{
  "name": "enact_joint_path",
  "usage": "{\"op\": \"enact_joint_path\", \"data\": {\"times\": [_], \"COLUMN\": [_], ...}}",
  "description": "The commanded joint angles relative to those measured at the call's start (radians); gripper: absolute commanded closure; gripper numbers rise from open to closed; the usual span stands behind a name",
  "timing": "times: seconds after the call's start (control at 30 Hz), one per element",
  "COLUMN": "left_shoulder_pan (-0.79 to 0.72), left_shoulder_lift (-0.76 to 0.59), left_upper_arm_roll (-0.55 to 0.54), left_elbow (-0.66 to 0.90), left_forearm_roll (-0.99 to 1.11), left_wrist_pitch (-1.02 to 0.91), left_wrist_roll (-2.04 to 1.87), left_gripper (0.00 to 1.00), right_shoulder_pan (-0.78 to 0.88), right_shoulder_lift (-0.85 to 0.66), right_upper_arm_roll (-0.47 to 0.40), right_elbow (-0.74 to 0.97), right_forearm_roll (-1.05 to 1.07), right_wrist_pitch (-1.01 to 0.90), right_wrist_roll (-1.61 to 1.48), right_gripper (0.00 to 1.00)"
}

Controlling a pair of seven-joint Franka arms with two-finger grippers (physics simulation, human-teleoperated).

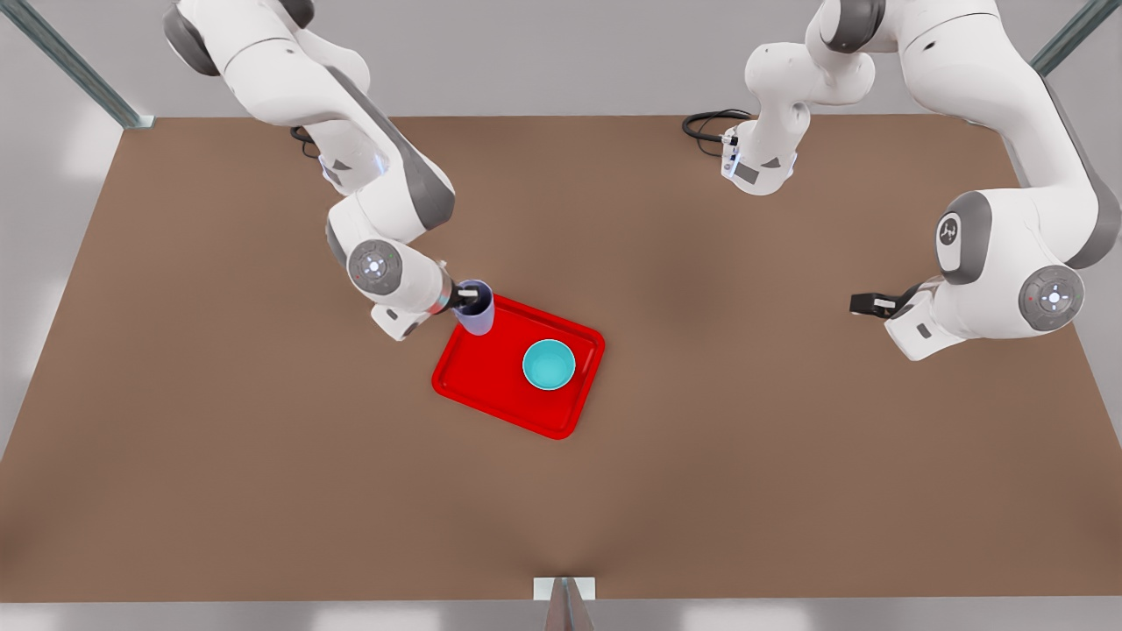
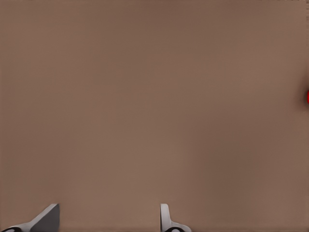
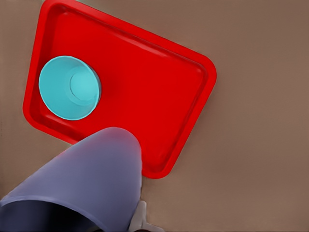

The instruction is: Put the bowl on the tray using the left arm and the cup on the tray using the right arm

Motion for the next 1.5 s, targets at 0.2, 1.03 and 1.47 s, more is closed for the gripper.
{"op": "enact_joint_path", "data": {"times": [0.2, 1.03, 1.47], "left_shoulder_pan": [0.000, -0.001, -0.007], "left_shoulder_lift": [0.001, 0.001, 0.001], "left_upper_arm_roll": [0.000, 0.000, 0.000], "left_elbow": [-0.002, -0.009, 0.029], "left_forearm_roll": [0.000, 0.000, 0.003], "left_wrist_pitch": [0.000, -0.002, 0.018], "left_wrist_roll": [0.000, -0.002, -0.006], "left_gripper": [0.00, 0.00, 0.00], "right_shoulder_pan": [0.027, 0.036, -0.114], "right_shoulder_lift": [0.166, 0.270, -0.362], "right_upper_arm_roll": [-0.010, -0.010, -0.352], "right_elbow": [0.019, 0.031, 0.092], "right_forearm_roll": [-0.143, -0.177, -0.017], "right_wrist_pitch": [0.078, 0.176, -0.193], "right_wrist_roll": [0.022, 0.025, -0.521], "right_gripper": [0.79, 0.00, 0.00]}}
